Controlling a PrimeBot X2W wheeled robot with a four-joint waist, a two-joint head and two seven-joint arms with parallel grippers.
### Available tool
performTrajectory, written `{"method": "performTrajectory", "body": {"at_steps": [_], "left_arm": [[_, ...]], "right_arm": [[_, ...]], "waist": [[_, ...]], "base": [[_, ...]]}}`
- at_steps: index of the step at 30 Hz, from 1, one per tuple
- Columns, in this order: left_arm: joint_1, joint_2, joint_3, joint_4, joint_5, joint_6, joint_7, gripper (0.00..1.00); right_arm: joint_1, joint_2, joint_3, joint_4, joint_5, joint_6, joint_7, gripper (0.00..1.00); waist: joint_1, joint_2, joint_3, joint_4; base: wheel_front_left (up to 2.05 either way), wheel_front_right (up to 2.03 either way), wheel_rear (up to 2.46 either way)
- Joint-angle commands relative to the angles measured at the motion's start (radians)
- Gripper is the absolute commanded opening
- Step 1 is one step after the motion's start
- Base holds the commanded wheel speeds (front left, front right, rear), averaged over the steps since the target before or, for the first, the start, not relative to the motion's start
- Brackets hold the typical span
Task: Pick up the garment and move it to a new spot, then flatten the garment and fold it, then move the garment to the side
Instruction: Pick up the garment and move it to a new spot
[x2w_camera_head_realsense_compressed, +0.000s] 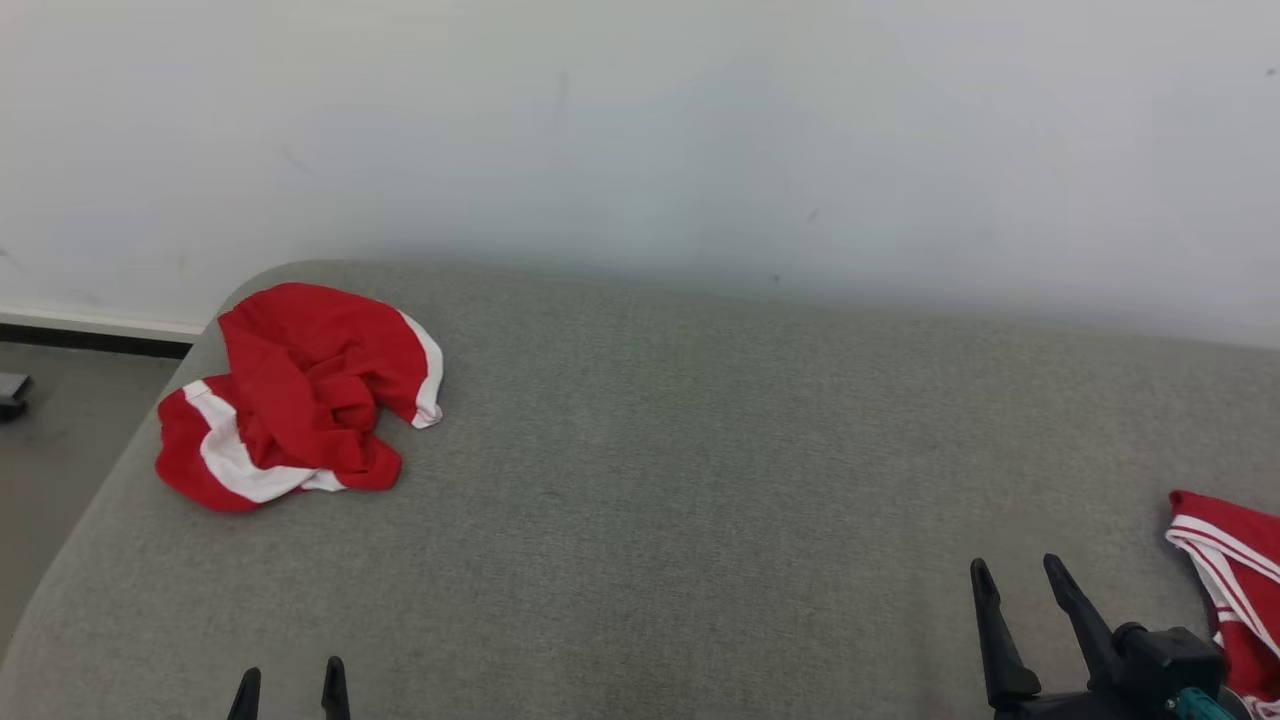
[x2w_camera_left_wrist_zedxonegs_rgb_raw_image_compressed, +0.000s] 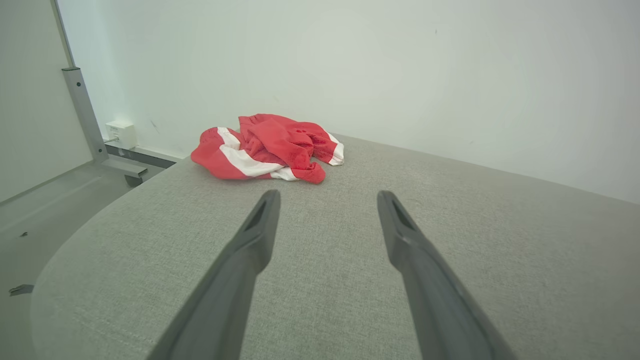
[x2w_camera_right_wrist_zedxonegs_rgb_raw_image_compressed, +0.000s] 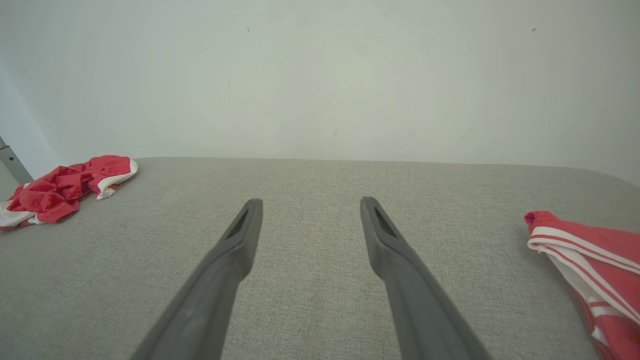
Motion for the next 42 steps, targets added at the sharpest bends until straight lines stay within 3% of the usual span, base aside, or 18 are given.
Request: {"method": "performTrajectory", "body": {"at_steps": [1, 10, 19, 34, 42], "left_arm": [[0.009, 0.005, 0.006, 0.001, 0.007, -0.002, 0.0, 1.0], [0.027, 0.012, 0.031, -0.003, 0.013, -0.006, 0.0, 1.0], [0.033, 0.011, 0.041, -0.006, 0.005, -0.008, 0.0, 1.0], [0.003, 0.009, 0.057, 0.002, -0.024, -0.017, 0.001, 1.0], [-0.282, 0.067, 0.047, 0.169, -0.11, -0.055, 0.147, 1.0]], "right_arm": [[0.005, 0.005, 0.005, 0.005, 0.004, -0.003, -0.006, 1.0], [-0.001, 0.024, 0.027, 0.029, 0.016, -0.003, -0.021, 1.0], [0.005, 0.03, 0.035, 0.047, 0.019, -0.003, -0.031, 1.0], [-0.022, 0.026, 0.064, 0.069, 0.028, -0.003, -0.039, 1.0], [-0.037, 0.007, 0.077, 0.046, 0.023, -0.003, -0.026, 1.0]], "waist": [[0.0, 0.0, -0.008, 0.084], [0.0, 0.0, -0.016, 0.197], [0.0, 0.0, -0.014, 0.265], [0.0, 0.0, -0.001, 0.278], [0.0, 0.0, 0.054, 0.251]], "base": [[0.0, 0.0, 0.0], [0.0, 0.0, 0.0], [0.0, 0.0, 0.0], [0.0, 0.0, 0.0], [0.0, 0.0, 0.0]]}}
